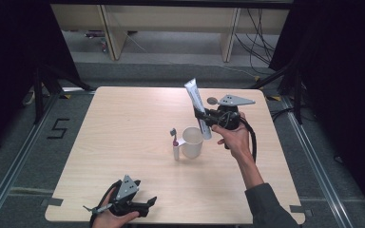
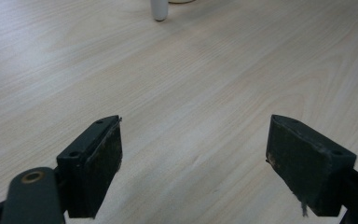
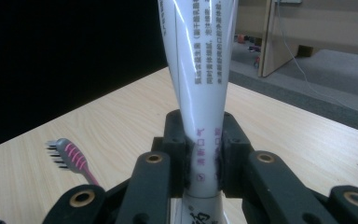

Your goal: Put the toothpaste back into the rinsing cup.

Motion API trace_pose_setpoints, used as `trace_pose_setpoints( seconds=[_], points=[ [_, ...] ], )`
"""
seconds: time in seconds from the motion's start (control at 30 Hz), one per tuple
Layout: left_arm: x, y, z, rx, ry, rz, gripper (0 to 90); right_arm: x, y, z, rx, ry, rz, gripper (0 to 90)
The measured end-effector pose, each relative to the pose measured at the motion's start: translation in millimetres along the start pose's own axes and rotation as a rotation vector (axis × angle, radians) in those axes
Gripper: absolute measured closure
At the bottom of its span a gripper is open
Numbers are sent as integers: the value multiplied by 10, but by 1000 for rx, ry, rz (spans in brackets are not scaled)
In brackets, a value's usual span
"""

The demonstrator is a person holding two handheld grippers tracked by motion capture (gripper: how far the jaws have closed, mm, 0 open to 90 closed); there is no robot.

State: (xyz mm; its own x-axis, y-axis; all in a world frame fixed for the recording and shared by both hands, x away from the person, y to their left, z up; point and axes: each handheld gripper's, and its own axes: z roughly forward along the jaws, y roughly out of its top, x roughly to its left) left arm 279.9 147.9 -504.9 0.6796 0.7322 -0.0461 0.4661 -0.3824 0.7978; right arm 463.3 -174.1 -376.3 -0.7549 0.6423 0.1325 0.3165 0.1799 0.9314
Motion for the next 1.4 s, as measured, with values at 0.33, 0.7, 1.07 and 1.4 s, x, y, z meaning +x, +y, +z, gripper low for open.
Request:
trace_pose_setpoints(
  seconds=[0.33,0.7,1.07,1.4],
  points=[
    [9,-10,13,4,-5,-5,181,-19,-19,169,-11,-6,44,772],
    [-3,-11,16,7,-12,-1,180,-12,-111,352,-35,4,33,771],
    [-8,-14,26,10,-13,0,181,-48,-317,397,-47,-1,27,769],
    [-7,-15,26,10,-11,2,181,-40,-487,470,-43,10,34,767]
  ],
)
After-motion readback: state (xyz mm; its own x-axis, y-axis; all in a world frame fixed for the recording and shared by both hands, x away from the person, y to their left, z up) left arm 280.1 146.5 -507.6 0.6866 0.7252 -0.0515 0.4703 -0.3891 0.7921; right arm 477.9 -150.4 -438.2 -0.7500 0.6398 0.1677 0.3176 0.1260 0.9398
